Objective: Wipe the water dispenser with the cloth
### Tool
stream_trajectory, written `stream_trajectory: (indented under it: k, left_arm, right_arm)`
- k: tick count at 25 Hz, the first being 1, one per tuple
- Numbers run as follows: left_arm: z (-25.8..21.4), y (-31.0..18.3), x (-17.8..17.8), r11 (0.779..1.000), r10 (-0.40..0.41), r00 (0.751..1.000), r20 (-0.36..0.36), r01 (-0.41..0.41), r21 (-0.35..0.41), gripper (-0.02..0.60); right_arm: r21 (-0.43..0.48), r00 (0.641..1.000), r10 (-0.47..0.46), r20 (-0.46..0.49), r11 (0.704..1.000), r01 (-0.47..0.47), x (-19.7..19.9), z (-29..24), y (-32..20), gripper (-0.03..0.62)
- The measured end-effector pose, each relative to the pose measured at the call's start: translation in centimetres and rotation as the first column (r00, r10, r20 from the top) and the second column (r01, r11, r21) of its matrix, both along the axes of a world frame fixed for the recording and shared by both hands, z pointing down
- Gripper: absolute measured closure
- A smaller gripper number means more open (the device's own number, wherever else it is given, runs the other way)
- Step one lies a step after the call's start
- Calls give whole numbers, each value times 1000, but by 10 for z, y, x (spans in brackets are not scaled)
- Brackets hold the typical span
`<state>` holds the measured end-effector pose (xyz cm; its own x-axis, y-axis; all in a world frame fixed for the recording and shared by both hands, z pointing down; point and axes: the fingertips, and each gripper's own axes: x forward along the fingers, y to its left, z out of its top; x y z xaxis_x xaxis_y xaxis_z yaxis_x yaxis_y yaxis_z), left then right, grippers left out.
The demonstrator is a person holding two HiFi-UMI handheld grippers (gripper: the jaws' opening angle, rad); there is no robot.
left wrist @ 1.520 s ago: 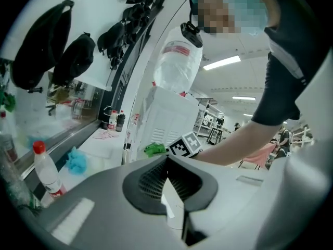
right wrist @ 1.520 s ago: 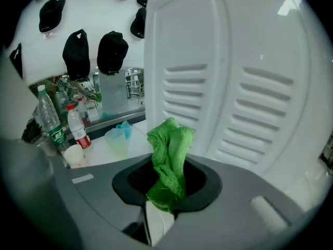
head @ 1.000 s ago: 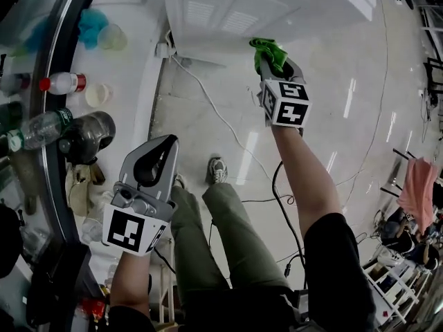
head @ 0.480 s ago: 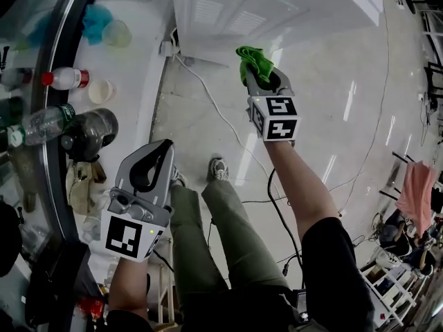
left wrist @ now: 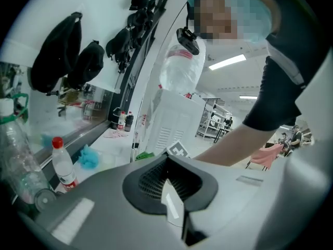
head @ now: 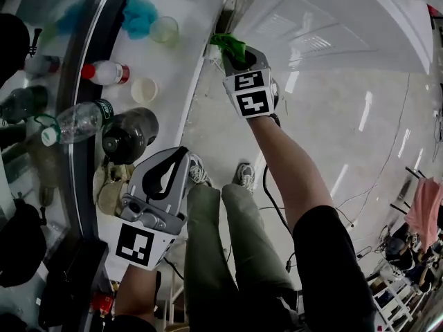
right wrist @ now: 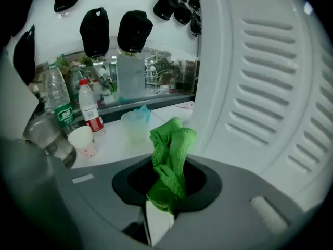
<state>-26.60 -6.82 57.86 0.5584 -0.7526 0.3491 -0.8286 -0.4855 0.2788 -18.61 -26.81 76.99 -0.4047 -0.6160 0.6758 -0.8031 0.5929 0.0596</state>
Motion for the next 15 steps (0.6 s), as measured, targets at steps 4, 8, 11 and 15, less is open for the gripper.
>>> stream_trajectory:
  k: [4,8,11,15]
  left_arm:
    - [5,-4,-14,1000,-10,1000,-1,10,-12,580]
    - [11,-6,-13,1000,1,1000,3,-1,-18,580]
    - [5,-16,-5,999,-25,1000,-11,26,41,580]
    - [1,-19,17,999,-15,1000,-16,15,52,580]
  right_arm:
    - [-17,997,68,-42,998,-69,8,9,-23,500]
    - [-20,991,125,-44,992,-126,35,13,-27,502]
    - [-42,977,210,-26,977,-211,71,17,-19,502]
    - [-66,934,357,-18,932,-357,148,19,-4,502]
